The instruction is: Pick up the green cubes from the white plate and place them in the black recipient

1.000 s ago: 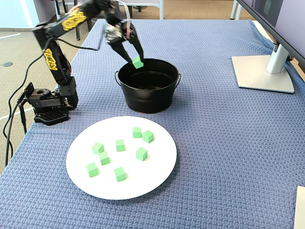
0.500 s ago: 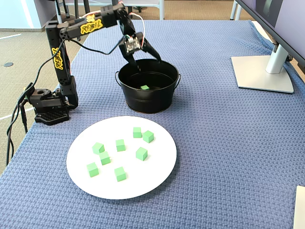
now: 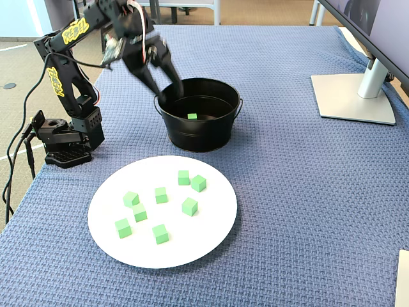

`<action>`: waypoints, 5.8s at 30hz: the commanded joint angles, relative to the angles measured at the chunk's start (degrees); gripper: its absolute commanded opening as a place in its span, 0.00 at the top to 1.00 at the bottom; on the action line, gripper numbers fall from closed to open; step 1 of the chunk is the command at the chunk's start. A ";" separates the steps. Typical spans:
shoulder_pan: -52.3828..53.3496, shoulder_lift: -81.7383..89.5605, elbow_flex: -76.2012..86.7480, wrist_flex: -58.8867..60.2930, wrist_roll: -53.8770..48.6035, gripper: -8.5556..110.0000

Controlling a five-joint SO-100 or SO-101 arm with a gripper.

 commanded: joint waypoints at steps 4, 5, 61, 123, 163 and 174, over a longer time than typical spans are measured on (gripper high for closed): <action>5.98 -2.29 19.16 -18.02 -16.61 0.79; 6.15 -2.99 21.27 -20.04 -18.46 0.75; 0.88 -23.12 22.85 -34.19 -20.04 0.71; -36.30 -15.73 -4.75 -12.83 16.96 0.93; 11.87 -12.13 15.91 -22.15 -25.40 0.68; 13.27 -28.83 -6.15 -22.68 -55.72 0.68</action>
